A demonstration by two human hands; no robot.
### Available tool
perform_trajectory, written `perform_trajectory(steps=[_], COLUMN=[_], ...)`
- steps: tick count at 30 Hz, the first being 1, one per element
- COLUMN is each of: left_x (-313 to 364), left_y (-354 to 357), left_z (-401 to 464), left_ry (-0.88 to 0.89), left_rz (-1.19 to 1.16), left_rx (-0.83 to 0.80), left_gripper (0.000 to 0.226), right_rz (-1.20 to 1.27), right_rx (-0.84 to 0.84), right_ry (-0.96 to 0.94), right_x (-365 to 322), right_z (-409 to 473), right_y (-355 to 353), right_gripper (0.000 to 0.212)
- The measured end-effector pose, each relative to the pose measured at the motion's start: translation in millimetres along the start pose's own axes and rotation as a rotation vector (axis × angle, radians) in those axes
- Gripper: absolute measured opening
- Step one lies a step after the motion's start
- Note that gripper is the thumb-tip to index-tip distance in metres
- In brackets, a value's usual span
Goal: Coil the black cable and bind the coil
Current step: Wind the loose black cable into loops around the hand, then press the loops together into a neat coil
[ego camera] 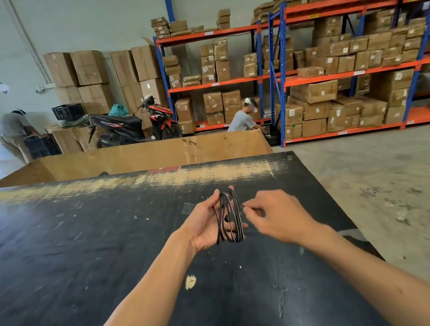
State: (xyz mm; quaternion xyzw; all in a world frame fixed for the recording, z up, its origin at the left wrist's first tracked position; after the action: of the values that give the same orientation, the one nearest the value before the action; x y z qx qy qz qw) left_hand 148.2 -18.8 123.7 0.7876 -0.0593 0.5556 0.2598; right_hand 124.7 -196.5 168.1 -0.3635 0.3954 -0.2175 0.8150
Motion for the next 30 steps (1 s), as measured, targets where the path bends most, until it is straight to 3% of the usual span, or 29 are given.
perform_trajectory(steps=[4,7,11,18,21,23,24,27,30], left_x=[8,12,14,19,16,13,12,11,13], left_y=[11,20,27,24,19,19,20,26,30], left_z=[1,5,14,14,7,4,2,-2,-5], left_ry=[0.093,0.163,0.261,0.268,0.207,0.16,0.143,0.107,0.107], left_rz=[-0.161,-0.138,-0.085,-0.097,-0.042,-0.008,0.007,0.045,0.05], left_rx=[-0.049,-0.009,0.184,0.406,0.37,0.309,0.277,0.176,0.105], left_gripper=[0.045,0.048,0.055,0.048,0.047,0.049,0.051,0.063,0.07], right_rz=[0.084,0.208,0.182,0.065,0.238,0.449,0.551,0.733,0.787], right_rx=[0.104,0.171,0.217,0.248,0.288,0.243,0.176,-0.035,-0.15], right_ry=[0.154,0.248,0.31,0.296,0.302,0.318,0.329,0.371,0.378], right_x=[6,6,4,7,17,24,25,27,27], right_z=[-15,-16,-14,-16,-13,-7,-3,1,2], right_y=[20,23,24,14,1,-5,-6,-3,1], right_gripper=[0.028,0.02,0.028,0.067,0.052,0.022,0.018,0.053,0.065])
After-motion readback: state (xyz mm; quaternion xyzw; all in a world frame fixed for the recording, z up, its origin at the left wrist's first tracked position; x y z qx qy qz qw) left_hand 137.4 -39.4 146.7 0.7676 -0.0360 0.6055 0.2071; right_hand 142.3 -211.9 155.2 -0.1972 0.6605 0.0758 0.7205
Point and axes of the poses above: each hand's wrist, its own z-axis towards the middle knuckle, its own y-axis out of the palm, x = y × z, the point moved 3 cm from there along z, towards the middle knuckle, and after that the axes turned 14 degrees about z, right-handed, at the moved point
